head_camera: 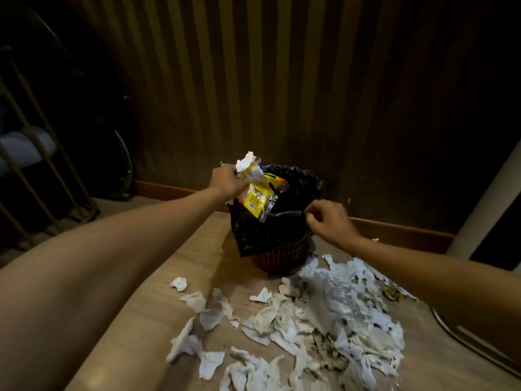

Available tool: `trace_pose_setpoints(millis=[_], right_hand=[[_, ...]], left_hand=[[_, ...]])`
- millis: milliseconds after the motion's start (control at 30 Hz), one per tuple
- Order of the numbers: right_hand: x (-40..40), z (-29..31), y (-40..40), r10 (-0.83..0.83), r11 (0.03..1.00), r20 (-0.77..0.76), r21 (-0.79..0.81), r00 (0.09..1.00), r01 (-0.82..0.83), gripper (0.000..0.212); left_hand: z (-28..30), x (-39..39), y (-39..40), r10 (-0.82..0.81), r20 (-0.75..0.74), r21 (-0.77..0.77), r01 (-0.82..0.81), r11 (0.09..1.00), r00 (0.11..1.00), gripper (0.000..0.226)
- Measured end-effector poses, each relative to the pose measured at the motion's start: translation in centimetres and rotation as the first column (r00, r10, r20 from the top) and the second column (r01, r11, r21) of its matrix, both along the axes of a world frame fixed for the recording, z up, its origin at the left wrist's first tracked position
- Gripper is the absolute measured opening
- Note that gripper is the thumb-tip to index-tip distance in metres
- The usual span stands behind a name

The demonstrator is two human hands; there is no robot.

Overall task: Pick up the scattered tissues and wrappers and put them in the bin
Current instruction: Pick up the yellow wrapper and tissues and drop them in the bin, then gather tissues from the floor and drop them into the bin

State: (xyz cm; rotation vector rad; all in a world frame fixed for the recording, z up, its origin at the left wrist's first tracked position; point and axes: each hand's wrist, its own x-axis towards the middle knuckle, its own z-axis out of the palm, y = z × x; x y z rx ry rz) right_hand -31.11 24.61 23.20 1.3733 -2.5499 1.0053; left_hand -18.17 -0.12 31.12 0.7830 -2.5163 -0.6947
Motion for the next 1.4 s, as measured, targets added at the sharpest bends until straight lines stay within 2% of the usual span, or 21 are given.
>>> trace_pose_setpoints(millis=[167,233,300,400,567,667,967,1100,1233,1300,1400], right_hand=[[0.5,-0.9,1.1,0.094,0.996,-0.095,0.01,0.991,-0.093,0.012],[0.8,-1.3,1.1,0.149,0.988,-0.157,0.06,0.976,-0.141,0.015],[1.1,-1.7,1.1,0.201,0.977,-0.194,0.107,0.96,-0.183,0.017],[1.5,-1.8,0.5,0.247,0.964,-0.201,0.147,0.948,-0.22,0.017],[2.1,-1.7,-0.6,0.302,0.943,-0.189,0.206,0.935,-0.263,0.02],[2.8,-1.9,-0.9,0.328,0.929,-0.197,0.247,0.924,-0.277,0.022],[4.9,-4.7,-2.8,0.501,0.809,-0.144,0.429,0.853,-0.403,0.01],[6.3,-6.8,-4.7,0.593,0.696,-0.08,0.552,0.802,-0.459,0.02],[7.6,-9.4,-7.2,0.654,0.576,0.009,0.642,0.756,-0.506,0.044],[8.1,-10.7,-8.6,0.667,0.552,0.019,0.658,0.745,-0.512,0.046],[8.7,-12.7,-10.5,0.674,0.516,0.045,0.686,0.738,-0.513,0.048]], left_hand=[[-0.2,-5.7,0.1,0.076,-0.019,0.049,-0.075,0.996,0.997,0.026],[-0.4,-7.4,0.4,0.101,0.001,-0.014,-0.101,0.995,0.995,0.029],[-0.8,-8.6,1.0,0.106,0.03,-0.079,-0.103,0.992,0.994,0.022],[-1.5,-9.8,1.2,0.056,0.063,-0.138,-0.047,0.989,0.996,0.027],[-2.7,-10.7,0.2,-0.041,0.317,-0.12,0.083,0.989,0.948,0.032],[-2.3,-9.4,0.5,-0.095,0.319,-0.113,0.138,0.984,0.943,0.039],[-4.8,-0.4,-0.6,-0.102,0.235,-0.213,0.154,0.965,0.967,0.031],[-8.1,4.8,-2.6,-0.066,0.268,-0.286,0.145,0.947,0.961,0.032],[-11.6,9.3,-5.2,-0.019,0.075,-0.272,0.039,0.961,0.997,0.031],[-13.6,11.2,-6.7,0.005,0.152,-0.267,0.036,0.963,0.988,0.031],[-16.9,13.7,-9.1,0.035,0.322,-0.175,0.023,0.984,0.946,0.037]])
